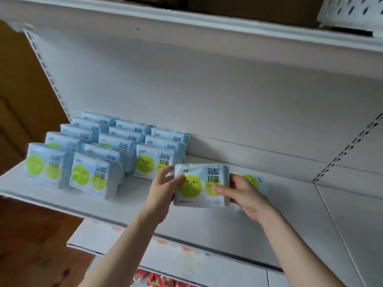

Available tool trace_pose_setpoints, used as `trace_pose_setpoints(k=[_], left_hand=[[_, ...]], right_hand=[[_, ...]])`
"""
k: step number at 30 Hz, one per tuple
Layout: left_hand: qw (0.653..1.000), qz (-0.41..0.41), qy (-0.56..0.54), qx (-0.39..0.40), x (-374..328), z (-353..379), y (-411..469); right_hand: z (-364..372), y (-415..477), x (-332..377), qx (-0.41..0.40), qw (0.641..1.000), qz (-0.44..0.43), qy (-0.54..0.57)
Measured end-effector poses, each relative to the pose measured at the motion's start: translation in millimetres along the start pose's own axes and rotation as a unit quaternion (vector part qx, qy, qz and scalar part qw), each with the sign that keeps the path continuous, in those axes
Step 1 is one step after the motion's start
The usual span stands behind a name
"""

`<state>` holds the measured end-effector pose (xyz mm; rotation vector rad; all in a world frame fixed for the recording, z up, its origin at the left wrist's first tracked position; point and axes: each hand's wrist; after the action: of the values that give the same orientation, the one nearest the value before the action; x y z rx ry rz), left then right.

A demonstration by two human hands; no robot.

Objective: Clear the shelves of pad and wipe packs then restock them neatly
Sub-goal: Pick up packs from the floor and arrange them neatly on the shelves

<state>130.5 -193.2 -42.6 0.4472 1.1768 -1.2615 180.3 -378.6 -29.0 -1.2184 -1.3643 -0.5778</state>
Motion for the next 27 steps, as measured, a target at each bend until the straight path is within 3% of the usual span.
trace_pose_setpoints(k=[4,7,10,17,27], left_hand=[[0.984,0.082,0.092,-0.129,0,-38,1],[0.964,0.141,0.152,-0.168,-3,-63,-3],[0.95,0.133,0.202,-0.196,-2,-80,-5],[0.946,0.08,0.273,-0.155,6,-87,-4],[0.943,0.112,0.277,-0.147,5,-84,7]], right_hand=[[44,15,6,0.056,0.998,0.013,0.007],[75,28,10,0.046,0.999,-0.005,0.004],[103,41,10,0.013,0.999,-0.036,-0.003],[136,60,-1,-0.087,0.985,-0.083,-0.127],[135,68,3,-0.116,0.976,-0.079,-0.166]])
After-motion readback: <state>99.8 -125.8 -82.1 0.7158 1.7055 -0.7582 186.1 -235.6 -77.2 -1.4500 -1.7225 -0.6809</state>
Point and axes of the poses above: each hand's wrist, its own y-axis towards the middle knuckle, its own z-axis out of the palm, x = y × z, and after that the axes turned 6 degrees about -y, right-handed
